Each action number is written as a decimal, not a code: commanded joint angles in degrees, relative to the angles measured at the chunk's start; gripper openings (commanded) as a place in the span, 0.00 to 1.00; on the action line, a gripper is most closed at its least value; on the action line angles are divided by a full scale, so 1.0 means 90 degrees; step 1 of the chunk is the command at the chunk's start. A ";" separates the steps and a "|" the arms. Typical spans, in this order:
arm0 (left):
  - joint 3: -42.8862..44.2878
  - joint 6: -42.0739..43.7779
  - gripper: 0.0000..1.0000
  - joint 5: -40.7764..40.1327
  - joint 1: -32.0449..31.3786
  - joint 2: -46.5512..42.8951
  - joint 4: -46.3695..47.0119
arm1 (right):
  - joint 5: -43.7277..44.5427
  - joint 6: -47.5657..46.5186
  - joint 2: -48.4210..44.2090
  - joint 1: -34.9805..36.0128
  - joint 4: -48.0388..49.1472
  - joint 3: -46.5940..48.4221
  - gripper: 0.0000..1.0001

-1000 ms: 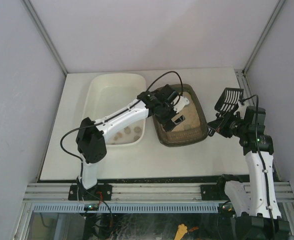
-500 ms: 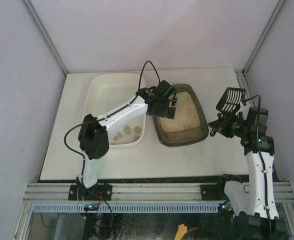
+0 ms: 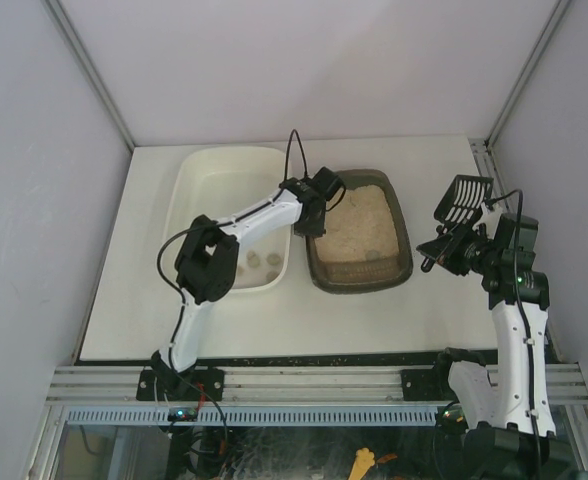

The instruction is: Clean the litter box

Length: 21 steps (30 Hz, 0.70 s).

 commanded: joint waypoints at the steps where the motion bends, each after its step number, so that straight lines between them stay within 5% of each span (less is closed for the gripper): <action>1: 0.0685 0.0723 0.16 -0.0103 0.0037 0.0159 0.0275 | -0.0066 -0.0136 -0.0013 -0.0078 0.0337 -0.0072 0.00; 4: 0.1072 0.1483 0.00 0.0068 0.0038 0.0296 0.0211 | -0.0065 -0.0119 -0.0011 -0.0116 0.0380 -0.0146 0.00; 14: 0.2870 0.4451 0.00 0.1686 -0.0007 0.0986 -0.0074 | -0.0107 -0.0137 -0.0258 -0.0244 0.0293 -0.0421 0.00; 21: 0.3059 0.6514 0.00 0.3629 -0.0141 0.1055 0.0375 | -0.0070 0.0230 -0.0985 -0.0263 0.0113 -0.0577 0.00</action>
